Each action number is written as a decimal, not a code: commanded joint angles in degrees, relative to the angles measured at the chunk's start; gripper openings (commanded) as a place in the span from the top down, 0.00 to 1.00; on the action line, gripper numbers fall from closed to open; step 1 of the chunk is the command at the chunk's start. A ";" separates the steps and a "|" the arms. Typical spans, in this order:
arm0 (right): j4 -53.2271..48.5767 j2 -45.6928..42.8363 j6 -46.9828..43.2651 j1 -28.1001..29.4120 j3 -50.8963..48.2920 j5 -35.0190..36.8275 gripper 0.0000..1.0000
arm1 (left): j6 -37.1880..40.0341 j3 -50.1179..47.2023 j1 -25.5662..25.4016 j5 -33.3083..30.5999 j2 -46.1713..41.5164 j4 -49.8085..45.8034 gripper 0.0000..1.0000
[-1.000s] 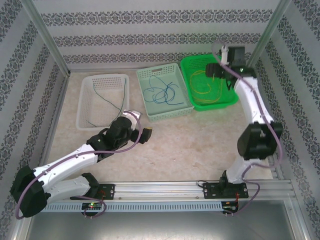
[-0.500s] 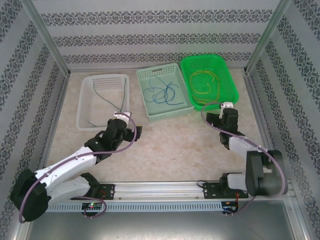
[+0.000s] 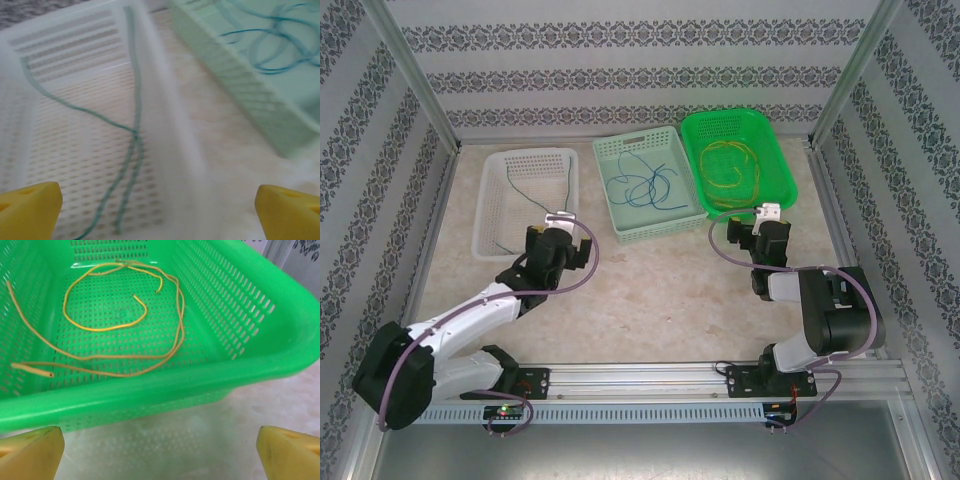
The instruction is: Untangle the cables
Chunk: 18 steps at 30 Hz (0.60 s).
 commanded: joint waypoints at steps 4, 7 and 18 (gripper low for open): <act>3.38 -0.31 -0.63 0.25 0.04 0.00 0.02 | 1.97 -5.57 16.74 -2.10 2.64 13.58 0.00; 3.49 -0.29 -0.59 0.24 0.03 -0.01 0.02 | 1.53 -6.71 22.89 4.29 9.21 19.03 0.00; 3.54 -0.29 -0.58 0.25 0.04 0.02 0.02 | 7.73 -7.31 26.38 14.58 15.78 33.16 0.00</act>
